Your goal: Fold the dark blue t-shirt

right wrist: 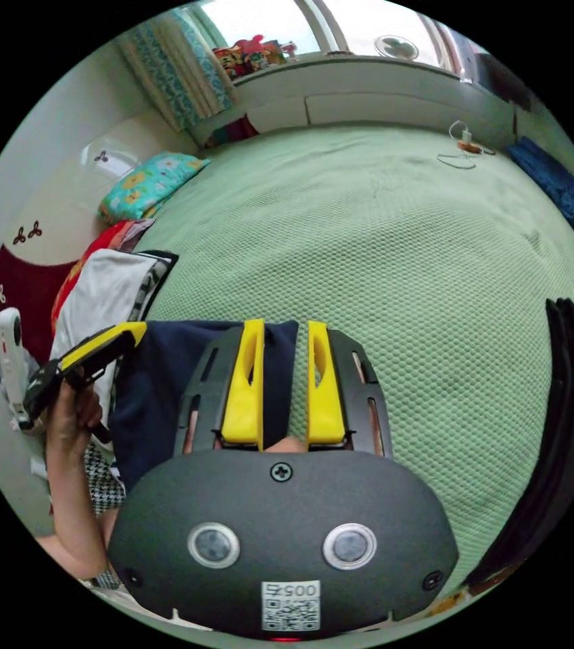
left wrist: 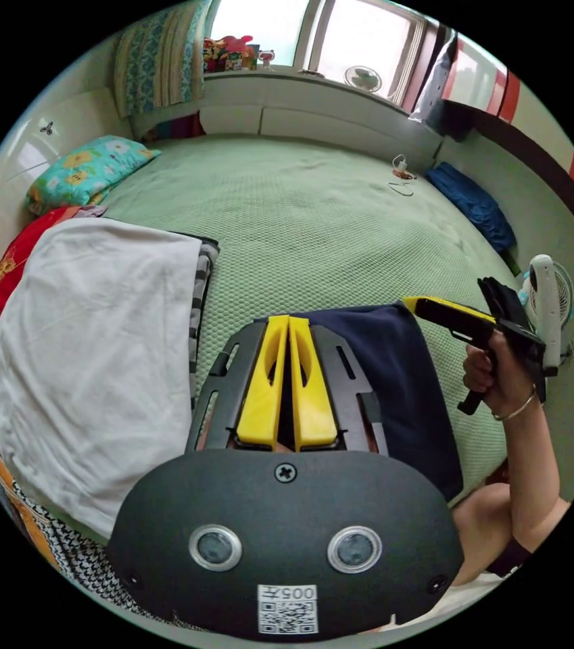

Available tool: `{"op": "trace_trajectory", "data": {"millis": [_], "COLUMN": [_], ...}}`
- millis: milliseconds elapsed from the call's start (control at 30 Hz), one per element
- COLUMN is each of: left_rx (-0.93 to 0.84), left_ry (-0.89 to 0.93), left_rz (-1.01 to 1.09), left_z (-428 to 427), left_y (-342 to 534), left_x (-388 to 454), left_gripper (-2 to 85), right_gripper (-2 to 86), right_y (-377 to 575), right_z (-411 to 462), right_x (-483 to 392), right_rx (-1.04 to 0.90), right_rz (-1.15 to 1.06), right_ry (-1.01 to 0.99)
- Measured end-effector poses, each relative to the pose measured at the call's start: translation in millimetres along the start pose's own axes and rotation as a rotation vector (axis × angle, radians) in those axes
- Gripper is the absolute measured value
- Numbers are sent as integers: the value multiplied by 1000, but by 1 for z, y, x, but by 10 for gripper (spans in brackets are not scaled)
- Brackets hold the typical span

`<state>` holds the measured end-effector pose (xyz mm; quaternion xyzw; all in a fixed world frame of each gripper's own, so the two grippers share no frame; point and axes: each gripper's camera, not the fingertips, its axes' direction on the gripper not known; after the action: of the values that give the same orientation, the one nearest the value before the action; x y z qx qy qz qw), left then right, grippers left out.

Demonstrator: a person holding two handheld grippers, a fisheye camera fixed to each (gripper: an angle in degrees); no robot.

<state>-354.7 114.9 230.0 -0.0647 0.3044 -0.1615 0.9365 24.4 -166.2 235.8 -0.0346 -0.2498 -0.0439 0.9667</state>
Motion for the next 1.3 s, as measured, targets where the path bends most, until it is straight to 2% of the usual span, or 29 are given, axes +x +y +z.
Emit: {"op": "trace_trajectory", "data": {"millis": [167, 333, 400, 467, 600, 667, 800, 1000, 1100, 1300], "left_rx": [-24, 5, 13, 17, 90, 104, 118, 60, -16, -68], "left_ry": [-20, -29, -19, 15, -65, -14, 110, 127, 160, 91], "left_rz": [21, 5, -5, -14, -68, -80, -56, 42, 13, -95], "left_z": [10, 17, 18, 15, -14, -27, -43, -52, -46, -22], "left_y": [6, 13, 16, 18, 29, 36, 66, 87, 94, 128], "left_x": [-10, -24, -30, -35, -49, -56, -58, -39, -31, -11], "left_gripper": [-3, -2, -2, -1, 4, 10, 50, 91, 119, 155], "right_gripper": [-3, -10, -8, 12, 76, 103, 110, 110, 111, 121], "right_y": [-1, -4, -2, 3, 4, 4, 10, 15, 19, 27], "right_z": [24, 13, 27, 43, 19, -1, -12, -3, 0, 8], "right_x": [20, 53, 56, 59, 66, 69, 70, 53, 41, 22], "right_rx": [-40, 50, 21, -11, 80, 129, 160, 123, 123, 105], "right_rz": [38, 158, 145, 115, 66, 22, -18, -102, -138, -221], "right_ry": [-11, -111, -74, -65, -65, -56, -113, -75, -69, 2]}}
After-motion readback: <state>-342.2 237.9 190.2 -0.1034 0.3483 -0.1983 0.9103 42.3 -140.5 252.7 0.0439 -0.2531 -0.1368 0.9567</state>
